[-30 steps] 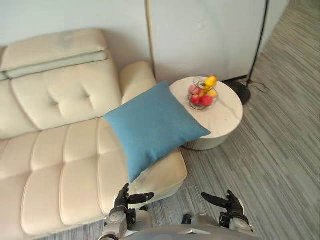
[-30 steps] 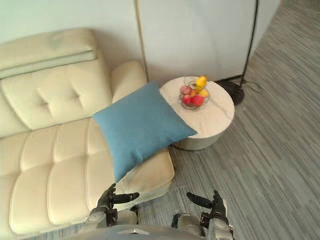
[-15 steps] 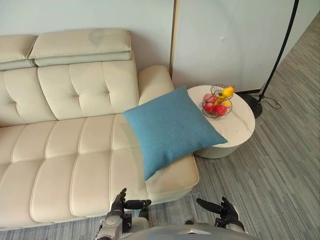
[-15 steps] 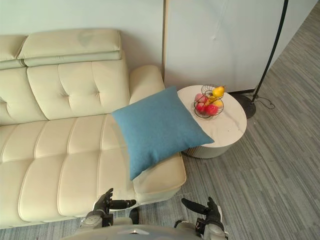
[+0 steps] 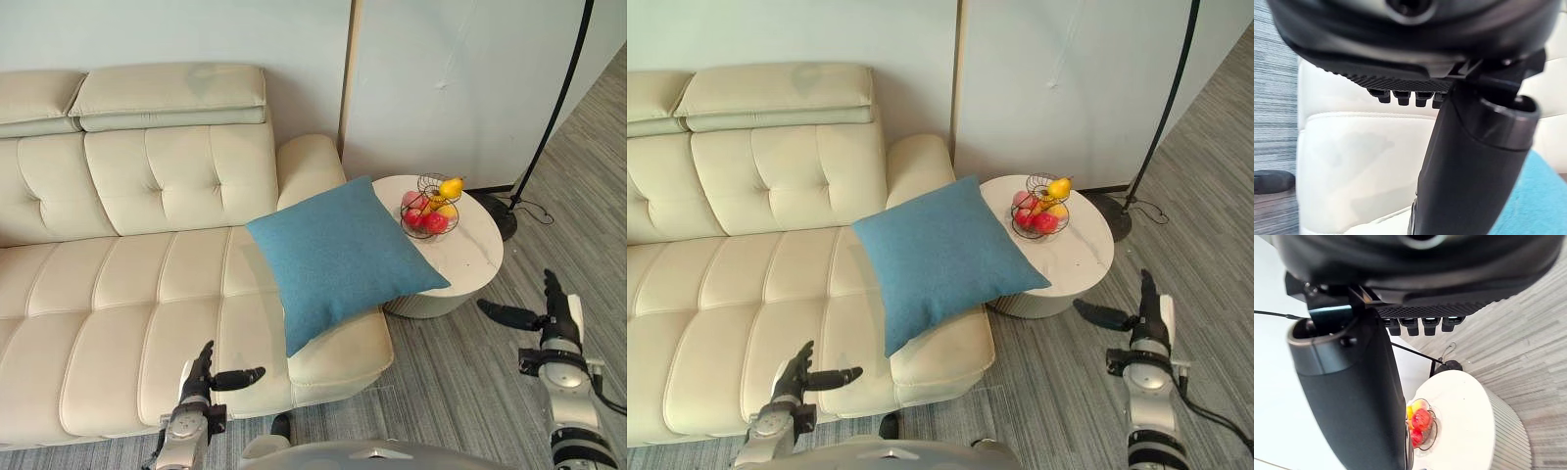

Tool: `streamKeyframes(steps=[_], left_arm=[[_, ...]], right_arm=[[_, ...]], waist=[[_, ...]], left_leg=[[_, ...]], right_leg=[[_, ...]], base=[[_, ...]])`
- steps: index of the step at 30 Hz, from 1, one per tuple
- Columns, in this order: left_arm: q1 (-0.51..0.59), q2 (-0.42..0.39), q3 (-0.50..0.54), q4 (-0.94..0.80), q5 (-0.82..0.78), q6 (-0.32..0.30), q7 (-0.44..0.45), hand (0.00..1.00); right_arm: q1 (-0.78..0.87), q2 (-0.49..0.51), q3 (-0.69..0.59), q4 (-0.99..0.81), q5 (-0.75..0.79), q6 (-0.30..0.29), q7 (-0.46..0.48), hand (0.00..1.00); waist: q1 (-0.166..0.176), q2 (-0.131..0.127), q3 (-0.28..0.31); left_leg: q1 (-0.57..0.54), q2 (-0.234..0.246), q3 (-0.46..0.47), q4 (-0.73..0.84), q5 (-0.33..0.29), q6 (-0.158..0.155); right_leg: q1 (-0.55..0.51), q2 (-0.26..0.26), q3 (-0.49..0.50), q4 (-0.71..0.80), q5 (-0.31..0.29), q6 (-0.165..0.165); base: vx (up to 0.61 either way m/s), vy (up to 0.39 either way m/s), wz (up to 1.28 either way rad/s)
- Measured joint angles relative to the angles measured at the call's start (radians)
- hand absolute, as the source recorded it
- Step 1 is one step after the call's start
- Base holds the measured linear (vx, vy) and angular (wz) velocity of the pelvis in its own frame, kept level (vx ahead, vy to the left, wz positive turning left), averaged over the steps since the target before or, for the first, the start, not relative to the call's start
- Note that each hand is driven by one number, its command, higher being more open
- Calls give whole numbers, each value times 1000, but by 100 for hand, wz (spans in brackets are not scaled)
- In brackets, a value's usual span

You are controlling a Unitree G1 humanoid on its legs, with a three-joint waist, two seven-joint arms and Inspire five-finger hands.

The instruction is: Pick up cushions and gather them together orderly.

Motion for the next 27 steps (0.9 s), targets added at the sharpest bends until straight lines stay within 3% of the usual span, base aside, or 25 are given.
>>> streamKeyframes(steps=[9,15,22,27], left_arm=[[-1,-8,27,-166,-31,-13,33,100],[-51,-85,21,-238,-35,-13,92,100],[-171,-148,-108,-303,-70,-14,127,100],[-276,-150,-144,-304,-88,-14,144,100]], right_arm=[[-64,-42,12,-54,8,1,17,100],[-225,-90,100,-15,87,2,16,100],[-486,-93,184,109,173,8,1,100],[-652,-91,224,200,246,14,-33,100]], waist=[[-20,7,-3],[-29,17,8],[17,44,100],[25,53,169]], left_leg=[[-56,-2,-21,0,9,2],[-125,-13,-59,0,31,5],[-202,-11,-107,1,67,2],[-256,-8,-107,1,88,0]], right_leg=[[-37,3,-16,-25,12,2],[-67,3,-59,-63,32,3],[-116,7,-109,-56,39,-5],[-190,-1,-103,-8,37,-10]], base=[[-14,-3,6],[22,-4,20],[-38,-13,24],[-54,-10,-1]])
